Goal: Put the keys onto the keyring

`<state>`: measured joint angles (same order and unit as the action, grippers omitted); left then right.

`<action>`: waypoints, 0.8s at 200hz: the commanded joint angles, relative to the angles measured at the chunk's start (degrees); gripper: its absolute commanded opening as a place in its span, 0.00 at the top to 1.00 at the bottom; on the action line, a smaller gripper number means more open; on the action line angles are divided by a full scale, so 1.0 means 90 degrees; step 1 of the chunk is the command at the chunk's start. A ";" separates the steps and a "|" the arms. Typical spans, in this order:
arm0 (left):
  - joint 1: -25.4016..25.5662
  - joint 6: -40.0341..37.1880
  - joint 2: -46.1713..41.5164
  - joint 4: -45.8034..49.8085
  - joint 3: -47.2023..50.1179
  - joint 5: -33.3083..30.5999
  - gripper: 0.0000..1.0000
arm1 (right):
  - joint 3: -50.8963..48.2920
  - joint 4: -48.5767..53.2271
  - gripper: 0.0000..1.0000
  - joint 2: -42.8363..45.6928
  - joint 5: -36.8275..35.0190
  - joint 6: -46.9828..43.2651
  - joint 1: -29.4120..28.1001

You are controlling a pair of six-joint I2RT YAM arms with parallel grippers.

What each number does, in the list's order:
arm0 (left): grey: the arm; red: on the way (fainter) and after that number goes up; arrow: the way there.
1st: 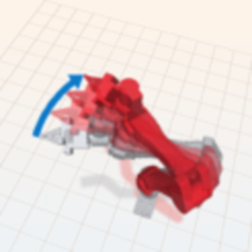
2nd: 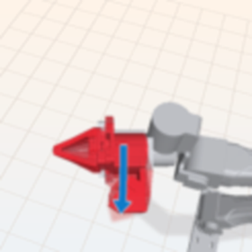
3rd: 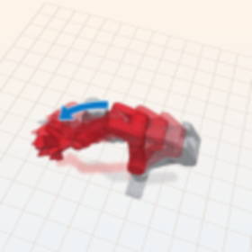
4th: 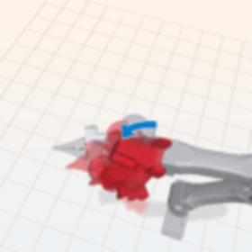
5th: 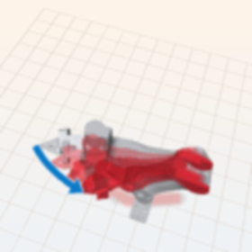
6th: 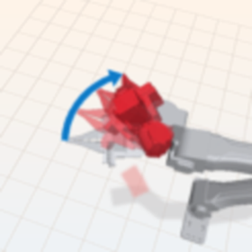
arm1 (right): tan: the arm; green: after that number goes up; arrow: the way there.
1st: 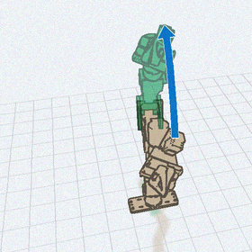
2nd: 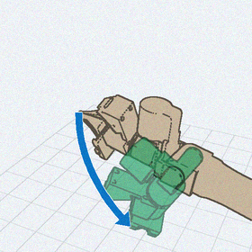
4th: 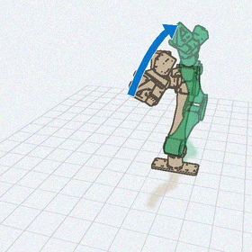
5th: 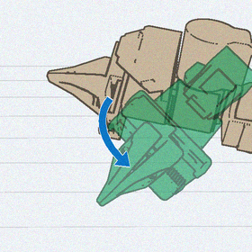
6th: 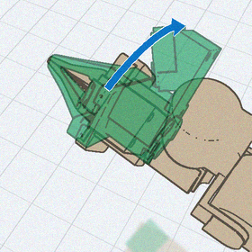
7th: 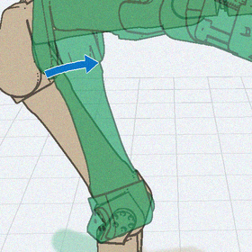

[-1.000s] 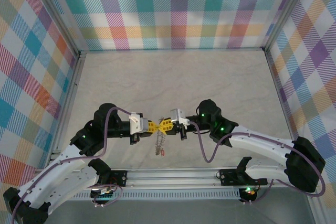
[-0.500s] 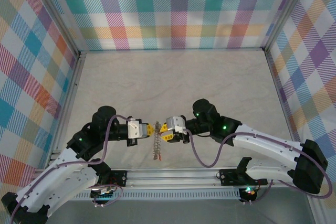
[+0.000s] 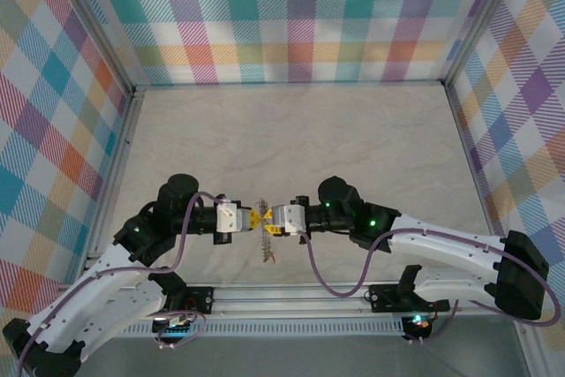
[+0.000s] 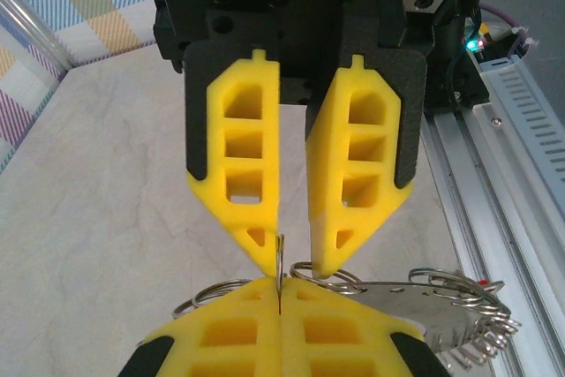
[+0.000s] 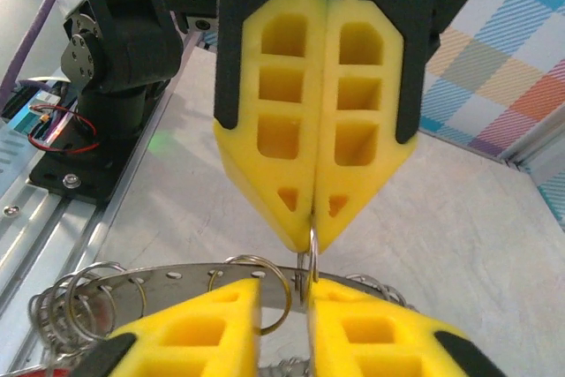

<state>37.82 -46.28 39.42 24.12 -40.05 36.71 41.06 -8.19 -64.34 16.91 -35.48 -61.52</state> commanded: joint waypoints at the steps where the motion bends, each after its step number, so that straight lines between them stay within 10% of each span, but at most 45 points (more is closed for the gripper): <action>1: 0.0064 -0.0151 0.0015 -0.0091 -0.0292 0.0267 1.00 | -0.0048 -0.0269 0.83 -0.0037 0.0083 -0.0130 -0.0080; 84: 0.0064 -0.0100 -0.0122 -0.0062 -0.0257 0.0282 1.00 | -0.0133 0.0280 0.67 0.0486 -0.0336 -0.0491 -0.0130; 160: 0.0060 0.0094 -0.0127 -0.0167 -0.0286 0.0433 1.00 | 0.0181 0.1303 0.81 0.0683 -0.0106 -0.0463 -0.0127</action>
<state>37.82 -46.09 39.09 25.36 -40.29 38.48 40.60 -0.27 -56.49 12.88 -39.92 -62.35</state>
